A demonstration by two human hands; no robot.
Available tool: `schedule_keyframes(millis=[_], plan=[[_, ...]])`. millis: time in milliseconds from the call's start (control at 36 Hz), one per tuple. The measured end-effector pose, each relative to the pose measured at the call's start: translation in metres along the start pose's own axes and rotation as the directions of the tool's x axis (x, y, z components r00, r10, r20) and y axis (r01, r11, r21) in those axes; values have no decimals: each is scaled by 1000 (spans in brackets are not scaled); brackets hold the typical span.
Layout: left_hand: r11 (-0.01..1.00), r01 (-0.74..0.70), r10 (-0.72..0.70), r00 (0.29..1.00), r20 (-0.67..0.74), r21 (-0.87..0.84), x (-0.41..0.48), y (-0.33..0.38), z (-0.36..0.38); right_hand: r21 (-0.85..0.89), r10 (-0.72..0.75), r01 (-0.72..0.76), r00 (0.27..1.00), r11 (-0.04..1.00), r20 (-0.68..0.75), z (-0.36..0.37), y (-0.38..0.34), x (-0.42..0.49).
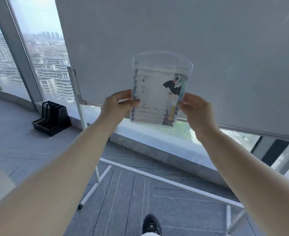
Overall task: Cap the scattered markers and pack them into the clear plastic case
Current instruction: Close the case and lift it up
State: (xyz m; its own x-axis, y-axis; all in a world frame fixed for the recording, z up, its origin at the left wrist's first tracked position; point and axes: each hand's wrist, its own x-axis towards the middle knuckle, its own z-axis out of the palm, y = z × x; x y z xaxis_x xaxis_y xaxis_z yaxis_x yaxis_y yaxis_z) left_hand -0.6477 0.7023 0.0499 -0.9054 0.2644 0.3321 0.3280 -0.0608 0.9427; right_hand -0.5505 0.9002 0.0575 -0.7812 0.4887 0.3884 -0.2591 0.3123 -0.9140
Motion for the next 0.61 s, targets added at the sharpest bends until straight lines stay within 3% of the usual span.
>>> schedule_keyframes(millis=[250, 611], plan=[[999, 31, -31, 999, 9, -24, 53, -21, 12, 41, 2, 0, 999, 999, -39, 10, 31, 40], [992, 118, -121, 991, -55, -54, 87, -73, 15, -30, 63, -62, 998, 998, 29, 33, 75, 71]])
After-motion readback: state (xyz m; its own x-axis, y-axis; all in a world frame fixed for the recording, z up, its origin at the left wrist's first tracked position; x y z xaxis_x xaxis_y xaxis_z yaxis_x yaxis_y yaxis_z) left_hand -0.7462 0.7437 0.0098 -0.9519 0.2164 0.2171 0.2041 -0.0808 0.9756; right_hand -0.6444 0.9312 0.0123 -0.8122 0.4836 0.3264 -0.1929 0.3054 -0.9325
